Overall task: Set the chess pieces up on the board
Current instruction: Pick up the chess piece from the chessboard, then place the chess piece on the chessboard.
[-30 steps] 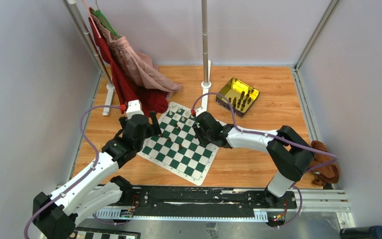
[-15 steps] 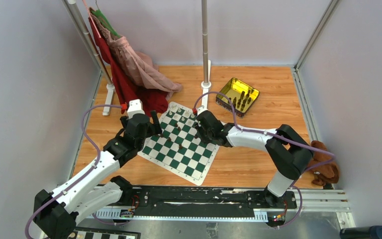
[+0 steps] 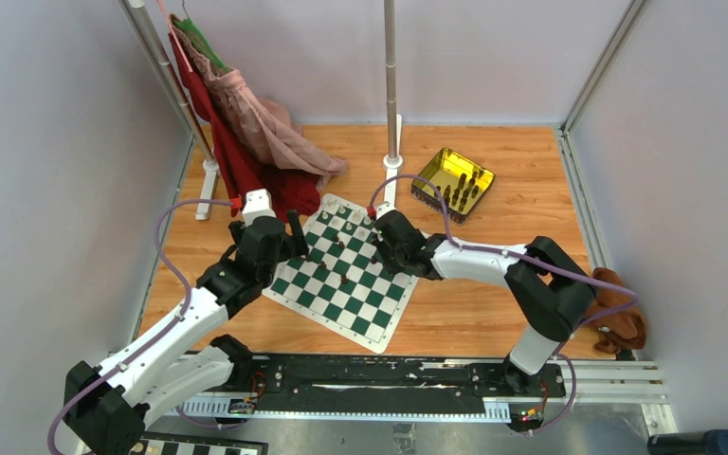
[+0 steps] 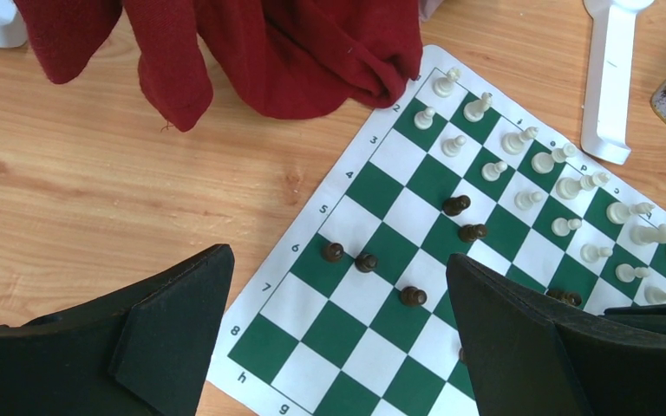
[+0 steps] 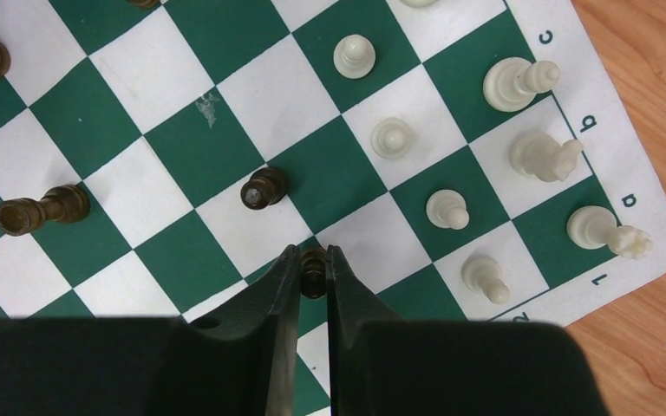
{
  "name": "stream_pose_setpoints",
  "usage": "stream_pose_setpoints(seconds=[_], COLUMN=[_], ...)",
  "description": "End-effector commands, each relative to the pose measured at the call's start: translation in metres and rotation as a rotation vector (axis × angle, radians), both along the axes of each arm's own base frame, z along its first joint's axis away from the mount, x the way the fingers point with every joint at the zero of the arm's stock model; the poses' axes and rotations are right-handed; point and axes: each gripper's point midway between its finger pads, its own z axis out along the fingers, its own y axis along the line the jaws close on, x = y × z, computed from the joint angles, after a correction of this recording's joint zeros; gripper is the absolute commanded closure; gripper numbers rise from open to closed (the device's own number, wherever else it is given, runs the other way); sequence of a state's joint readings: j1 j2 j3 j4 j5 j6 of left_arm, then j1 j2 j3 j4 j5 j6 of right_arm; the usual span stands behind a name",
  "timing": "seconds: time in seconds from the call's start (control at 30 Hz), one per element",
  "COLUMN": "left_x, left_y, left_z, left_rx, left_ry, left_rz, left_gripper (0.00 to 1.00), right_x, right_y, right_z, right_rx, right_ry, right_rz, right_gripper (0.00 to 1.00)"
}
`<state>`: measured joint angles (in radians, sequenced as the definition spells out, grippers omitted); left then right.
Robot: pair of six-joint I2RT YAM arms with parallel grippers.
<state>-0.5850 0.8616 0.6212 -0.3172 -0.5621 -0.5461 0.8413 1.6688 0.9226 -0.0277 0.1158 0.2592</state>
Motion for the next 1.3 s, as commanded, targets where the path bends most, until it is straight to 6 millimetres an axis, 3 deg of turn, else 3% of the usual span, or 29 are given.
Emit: stream_pose_setpoints(seconds=[0.0, 0.17, 0.37, 0.83, 1.27], left_x=[-0.002, -0.006, -0.012, -0.015, -0.019], left_y=[0.004, 0.010, 0.017, 0.013, 0.011], left_z=[0.006, 0.012, 0.016, 0.019, 0.015], left_rx=[-0.001, 0.002, 0.016, 0.000, -0.042], left_ry=[-0.020, -0.028, -0.025, -0.009, -0.009], left_rz=[0.016, 0.034, 0.047, 0.031, 0.027], left_gripper=[0.00, 0.00, 0.00, 0.00, 0.00], right_x=[-0.002, -0.011, -0.038, -0.117, -0.133], right_y=[-0.003, -0.005, -0.004, 0.004, 0.008], right_z=[0.015, 0.029, 0.039, 0.018, 0.002], right_rx=[0.019, 0.034, 0.024, -0.023, -0.055], right_ry=[0.010, -0.006, -0.024, -0.024, -0.006], right_rz=[-0.002, 0.011, 0.047, 0.140, 0.163], right_gripper=[1.00, 1.00, 1.00, 1.00, 1.00])
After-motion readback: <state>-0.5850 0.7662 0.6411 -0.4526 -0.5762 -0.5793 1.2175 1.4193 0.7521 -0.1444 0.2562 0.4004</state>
